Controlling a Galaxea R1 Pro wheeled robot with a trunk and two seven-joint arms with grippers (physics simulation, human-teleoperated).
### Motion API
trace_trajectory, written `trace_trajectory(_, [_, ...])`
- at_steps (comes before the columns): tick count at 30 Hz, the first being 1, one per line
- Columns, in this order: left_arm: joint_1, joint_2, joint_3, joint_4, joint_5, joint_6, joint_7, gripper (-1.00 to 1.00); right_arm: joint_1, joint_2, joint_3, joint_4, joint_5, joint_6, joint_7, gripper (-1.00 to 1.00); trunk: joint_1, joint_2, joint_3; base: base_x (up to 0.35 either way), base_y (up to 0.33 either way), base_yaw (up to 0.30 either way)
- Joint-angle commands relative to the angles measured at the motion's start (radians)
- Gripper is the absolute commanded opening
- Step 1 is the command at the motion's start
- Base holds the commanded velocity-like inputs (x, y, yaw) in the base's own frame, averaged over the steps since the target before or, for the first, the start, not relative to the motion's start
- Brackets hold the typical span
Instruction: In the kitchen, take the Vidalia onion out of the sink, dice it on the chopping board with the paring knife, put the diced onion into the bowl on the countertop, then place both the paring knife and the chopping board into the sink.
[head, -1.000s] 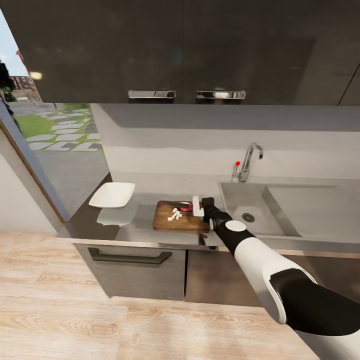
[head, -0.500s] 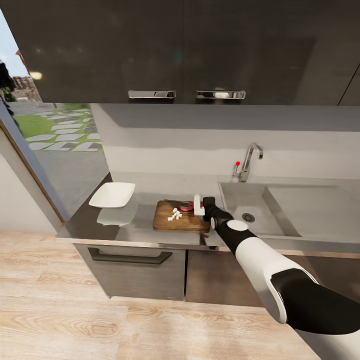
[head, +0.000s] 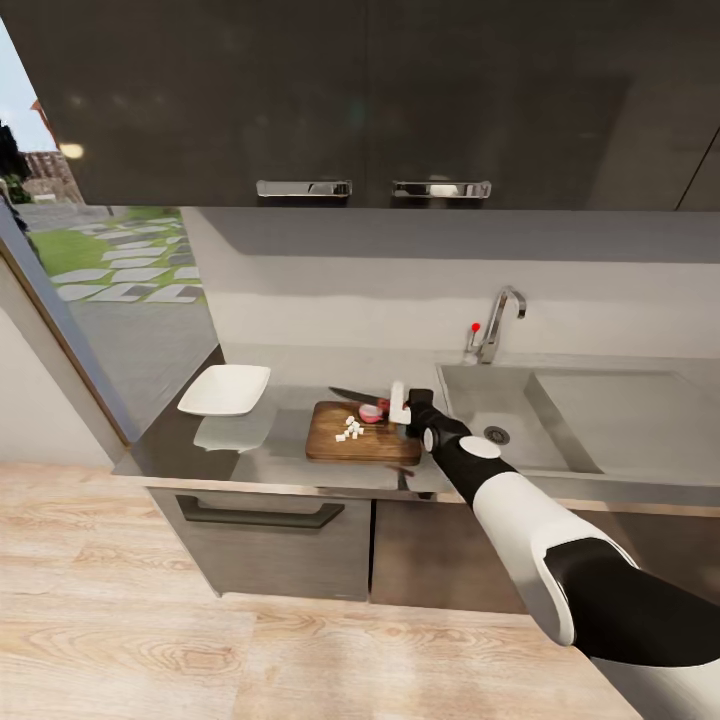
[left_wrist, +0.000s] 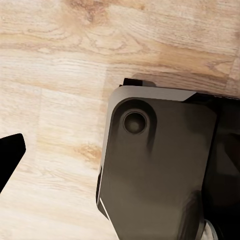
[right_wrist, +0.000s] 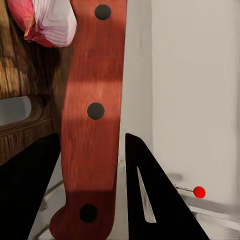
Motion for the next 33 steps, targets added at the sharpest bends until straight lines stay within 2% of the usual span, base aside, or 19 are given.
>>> trace_trajectory(1, [-0.002, 0.0, -0.007, 0.004, 0.007, -0.007, 0.001, 1.0, -0.001, -0.006, 0.005, -0.003, 0.005, 0.005, 0.006, -1.0, 0.001, -0.002, -0.002, 0.0, 0.0, 0.0])
trace_trajectory(14, [-0.002, 0.0, -0.008, 0.004, 0.007, -0.007, 0.001, 1.0, -0.001, -0.067, 0.006, 0.001, 0.005, 0.005, 0.004, -1.0, 0.001, -0.002, -0.002, 0.0, 0.0, 0.0])
trace_trajectory(17, [-0.002, -0.001, -0.008, 0.004, 0.007, -0.007, 0.001, 1.0, -0.001, -0.072, 0.009, 0.002, 0.005, 0.006, 0.004, -1.0, 0.001, -0.002, -0.002, 0.0, 0.0, 0.0])
trace_trajectory(22, [-0.002, -0.001, -0.008, 0.004, 0.007, -0.007, 0.001, 1.0, -0.001, -0.061, 0.012, 0.012, 0.006, 0.009, 0.004, -1.0, 0.001, -0.002, -0.002, 0.0, 0.0, 0.0])
trace_trajectory(28, [-0.002, -0.003, -0.008, 0.004, 0.007, -0.007, -0.001, 1.0, -0.001, -0.019, 0.013, 0.028, 0.009, 0.013, 0.004, -1.0, 0.001, -0.002, -0.002, 0.0, 0.0, 0.0])
trace_trajectory(33, [-0.002, -0.003, -0.008, 0.004, 0.007, -0.007, -0.001, 1.0, -0.001, 0.001, 0.014, 0.03, 0.011, 0.013, 0.005, -1.0, 0.001, -0.002, -0.002, 0.0, 0.0, 0.0])
